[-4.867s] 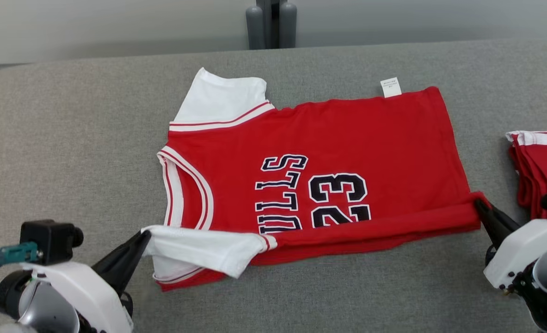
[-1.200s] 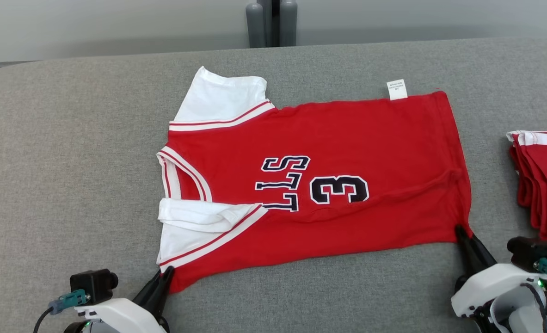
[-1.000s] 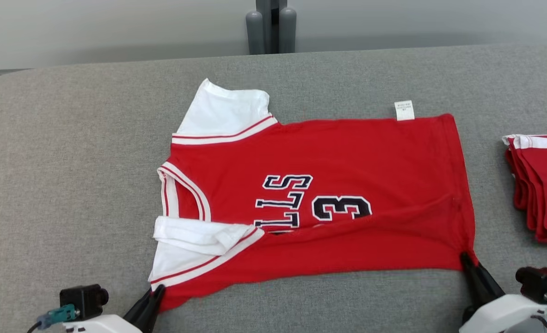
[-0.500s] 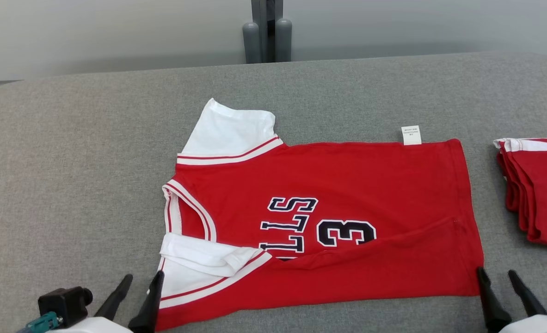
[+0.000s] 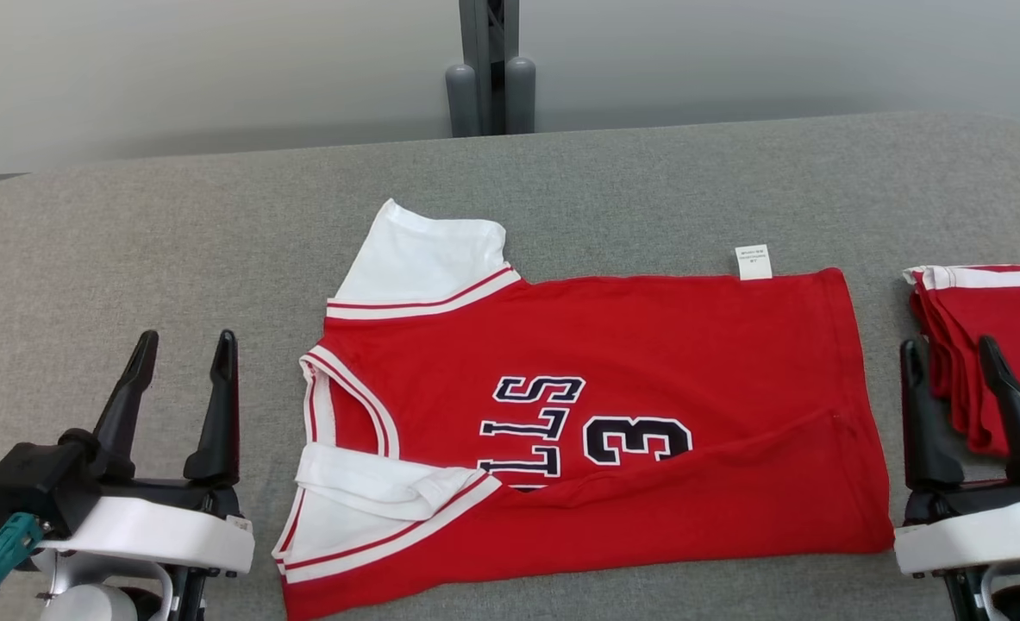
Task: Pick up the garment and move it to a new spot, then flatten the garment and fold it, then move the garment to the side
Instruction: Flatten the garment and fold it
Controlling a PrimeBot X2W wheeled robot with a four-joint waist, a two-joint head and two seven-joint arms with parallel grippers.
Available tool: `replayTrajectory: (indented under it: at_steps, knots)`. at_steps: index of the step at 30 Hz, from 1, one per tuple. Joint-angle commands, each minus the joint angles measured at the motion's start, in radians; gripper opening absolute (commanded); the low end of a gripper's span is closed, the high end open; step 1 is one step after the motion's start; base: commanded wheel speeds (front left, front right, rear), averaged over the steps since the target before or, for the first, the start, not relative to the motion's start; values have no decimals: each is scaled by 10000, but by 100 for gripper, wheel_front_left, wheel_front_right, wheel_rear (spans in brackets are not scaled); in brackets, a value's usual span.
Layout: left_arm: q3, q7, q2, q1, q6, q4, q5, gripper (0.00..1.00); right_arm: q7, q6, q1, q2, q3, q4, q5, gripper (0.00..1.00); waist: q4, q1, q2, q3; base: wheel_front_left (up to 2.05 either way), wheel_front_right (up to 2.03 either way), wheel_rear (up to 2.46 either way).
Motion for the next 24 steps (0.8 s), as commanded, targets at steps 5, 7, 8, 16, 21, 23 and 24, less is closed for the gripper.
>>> replayTrajectory:
  at_steps: [5,7,8,16,21,23,24]
  knots:
    - [-59,39,381,-145,359,56,626,100,450,1,103,151,272,-732,-475,100,-13,0,0,-81,0,0,0]
    - [-98,55,406,-81,406,112,691,100,573,1,154,182,267,-859,-540,100,30,0,0,-84,0,0,0]
    - [-105,42,392,-59,436,134,707,100,594,1,201,204,238,-895,-534,100,54,0,0,-86,0,0,0]
    - [-180,67,340,-102,403,220,621,100,722,1,246,281,134,-1038,-489,100,138,0,0,-47,0,0,0]
    - [-290,235,292,-901,153,206,578,100,792,1,103,302,136,-1071,-416,100,120,0,0,117,0,0,0]
    - [-469,446,191,-1578,-113,332,555,100,795,1,43,305,143,-1075,-390,100,97,0,0,251,0,0,0]
    - [-565,569,125,-2020,-276,455,551,100,804,1,16,308,156,-1054,-366,100,65,0,0,321,0,0,0]
